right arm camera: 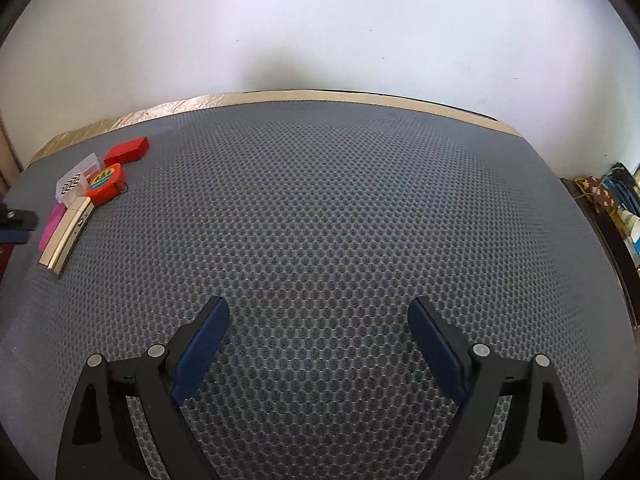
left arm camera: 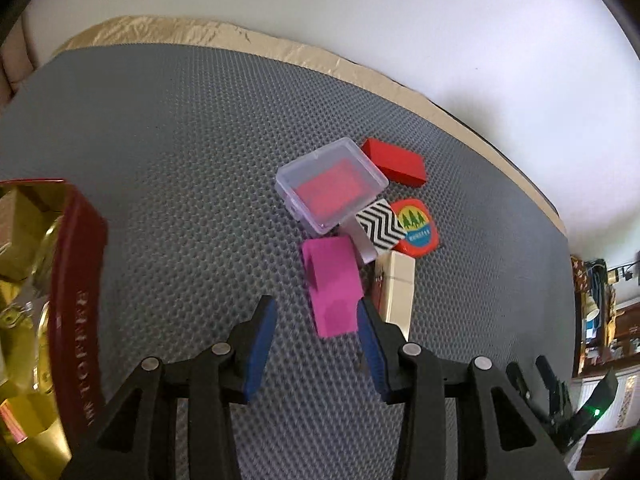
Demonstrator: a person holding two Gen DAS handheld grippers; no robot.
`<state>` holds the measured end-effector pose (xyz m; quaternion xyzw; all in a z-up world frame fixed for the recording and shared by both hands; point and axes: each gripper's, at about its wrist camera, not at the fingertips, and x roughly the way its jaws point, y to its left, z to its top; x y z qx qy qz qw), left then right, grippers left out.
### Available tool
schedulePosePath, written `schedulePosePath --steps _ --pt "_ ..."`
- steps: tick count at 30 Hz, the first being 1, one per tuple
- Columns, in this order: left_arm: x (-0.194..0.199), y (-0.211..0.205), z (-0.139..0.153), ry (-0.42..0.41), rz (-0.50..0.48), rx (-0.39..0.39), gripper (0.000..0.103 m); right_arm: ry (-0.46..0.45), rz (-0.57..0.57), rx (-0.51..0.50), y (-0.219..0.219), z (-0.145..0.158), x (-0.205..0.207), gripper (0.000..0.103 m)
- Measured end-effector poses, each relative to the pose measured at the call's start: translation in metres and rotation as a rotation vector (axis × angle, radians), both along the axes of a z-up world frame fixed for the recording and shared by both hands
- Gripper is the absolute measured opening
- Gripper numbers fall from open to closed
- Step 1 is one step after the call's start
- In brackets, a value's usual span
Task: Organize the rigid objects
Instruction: 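Move the left gripper to the pink block and grasp it, then carry the pink block over the tin and open the left gripper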
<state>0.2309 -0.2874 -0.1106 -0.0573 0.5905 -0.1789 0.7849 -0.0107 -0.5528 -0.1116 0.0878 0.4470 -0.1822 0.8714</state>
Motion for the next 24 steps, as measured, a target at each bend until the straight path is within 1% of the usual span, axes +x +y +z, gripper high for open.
schedulePosePath --steps 4,8,9,11,15,16,17,21,24 --pt "0.009 -0.009 -0.006 0.017 -0.021 -0.006 0.042 0.003 0.009 0.005 0.007 -0.001 0.0 0.089" --pt "0.014 -0.021 -0.011 0.03 -0.044 0.009 0.042 0.008 0.016 0.008 0.007 -0.002 0.0 0.089" --pt "0.016 -0.023 -0.013 0.03 -0.045 0.03 0.042 0.009 0.017 0.007 0.007 -0.002 0.0 0.089" --pt "0.02 -0.026 -0.016 0.013 -0.036 0.063 0.043 0.011 0.018 0.007 0.008 -0.002 0.001 0.089" --pt "0.02 -0.032 -0.017 -0.028 -0.037 0.1 0.042 0.013 0.019 0.008 0.009 -0.003 0.004 0.089" --pt "0.017 -0.032 -0.017 -0.037 -0.03 0.102 0.034 0.015 0.019 0.008 0.009 -0.003 0.004 0.089" --pt "0.014 -0.032 -0.017 -0.052 -0.014 0.122 0.031 0.015 0.018 0.009 0.007 -0.001 -0.002 0.089" --pt "0.002 -0.022 -0.016 -0.066 0.021 0.095 0.031 0.015 0.016 0.009 0.007 -0.001 -0.002 0.089" --pt "-0.016 -0.007 -0.011 -0.061 0.045 0.055 0.031 0.018 0.016 0.01 0.007 -0.002 -0.001 0.089"
